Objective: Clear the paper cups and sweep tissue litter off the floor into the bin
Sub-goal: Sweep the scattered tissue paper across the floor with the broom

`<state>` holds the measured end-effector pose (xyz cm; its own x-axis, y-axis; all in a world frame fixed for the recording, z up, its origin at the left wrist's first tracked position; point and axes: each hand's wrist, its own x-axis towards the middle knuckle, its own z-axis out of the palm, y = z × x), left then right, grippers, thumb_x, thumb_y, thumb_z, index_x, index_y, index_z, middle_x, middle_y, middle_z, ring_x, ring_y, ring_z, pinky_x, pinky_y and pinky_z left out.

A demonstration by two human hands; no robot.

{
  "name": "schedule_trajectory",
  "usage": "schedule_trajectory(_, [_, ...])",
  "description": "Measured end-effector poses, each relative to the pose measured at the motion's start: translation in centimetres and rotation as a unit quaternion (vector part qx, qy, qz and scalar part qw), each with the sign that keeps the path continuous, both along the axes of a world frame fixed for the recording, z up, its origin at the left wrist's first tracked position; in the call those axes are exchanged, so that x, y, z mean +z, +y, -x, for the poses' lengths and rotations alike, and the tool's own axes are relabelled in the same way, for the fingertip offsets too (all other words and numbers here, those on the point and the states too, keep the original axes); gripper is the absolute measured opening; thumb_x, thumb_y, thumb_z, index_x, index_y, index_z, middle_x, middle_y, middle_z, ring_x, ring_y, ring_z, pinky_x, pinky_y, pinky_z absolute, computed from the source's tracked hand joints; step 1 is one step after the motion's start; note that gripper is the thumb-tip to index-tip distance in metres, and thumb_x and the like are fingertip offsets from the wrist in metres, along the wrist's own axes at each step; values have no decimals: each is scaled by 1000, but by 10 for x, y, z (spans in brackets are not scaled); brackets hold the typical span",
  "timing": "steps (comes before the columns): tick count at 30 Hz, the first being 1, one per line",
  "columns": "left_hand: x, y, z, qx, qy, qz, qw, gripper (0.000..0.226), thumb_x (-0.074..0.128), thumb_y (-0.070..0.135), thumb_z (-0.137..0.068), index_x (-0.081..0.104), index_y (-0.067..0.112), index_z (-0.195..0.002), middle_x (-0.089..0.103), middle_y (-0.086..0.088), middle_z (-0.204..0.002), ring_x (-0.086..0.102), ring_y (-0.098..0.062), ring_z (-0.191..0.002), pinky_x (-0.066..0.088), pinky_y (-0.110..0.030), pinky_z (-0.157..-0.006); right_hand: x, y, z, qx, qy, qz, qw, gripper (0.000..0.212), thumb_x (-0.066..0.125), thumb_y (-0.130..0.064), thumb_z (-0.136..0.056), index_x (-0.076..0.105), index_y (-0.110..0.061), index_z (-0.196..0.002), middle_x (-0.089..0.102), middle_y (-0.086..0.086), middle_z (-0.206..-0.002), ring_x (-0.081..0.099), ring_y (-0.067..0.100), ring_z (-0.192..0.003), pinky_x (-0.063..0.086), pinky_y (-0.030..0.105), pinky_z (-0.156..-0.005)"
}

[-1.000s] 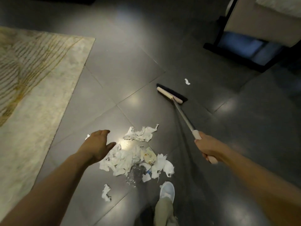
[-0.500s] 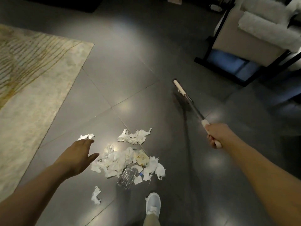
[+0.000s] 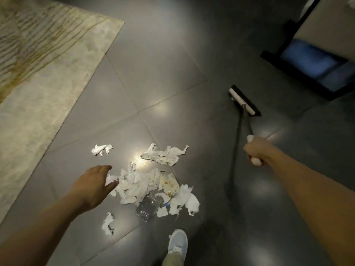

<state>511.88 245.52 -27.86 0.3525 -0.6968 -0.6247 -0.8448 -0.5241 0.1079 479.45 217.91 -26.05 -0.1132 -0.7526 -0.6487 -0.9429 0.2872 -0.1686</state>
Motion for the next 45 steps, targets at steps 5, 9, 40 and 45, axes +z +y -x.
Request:
schedule_trajectory(5, [9, 6, 6, -26, 10, 22, 999, 61, 40, 46, -96, 26, 14, -146, 32, -4, -151, 30, -21, -139, 25, -29, -111, 3, 52, -18, 32, -9, -70, 997, 67, 49, 0, -82, 26, -11, -144, 49, 22, -124, 55, 34, -101, 51, 39, -75])
schedule_trajectory(9, [24, 31, 8, -52, 18, 28, 998, 60, 42, 45, -96, 28, 14, -145, 34, -4, -150, 31, -21, -137, 26, -29, -110, 30, 119, -28, 79, -17, -106, 991, 85, 44, 0, -84, 0, -22, -153, 44, 20, -133, 56, 31, -98, 45, 33, -64])
schedule_trajectory(40, [41, 2, 42, -44, -25, 30, 998, 60, 39, 49, -95, 27, 17, -145, 34, -2, -150, 32, -19, -137, 26, -28, -110, 13, 29, 29, 67, -6, -2, 998, 71, 38, -1, -92, 10, -23, -154, 32, 16, -148, 52, 36, -110, 46, 28, -53])
schedule_trajectory(45, [41, -13, 41, -31, -24, 11, 999, 60, 40, 49, -95, 27, 18, -145, 33, -2, -150, 32, -19, -137, 26, -28, -111, 14, 13, 25, -3, -145, 43, 989, 56, 49, -4, -89, 43, -20, -141, 61, 15, -90, 58, 25, -63, 48, 31, -50])
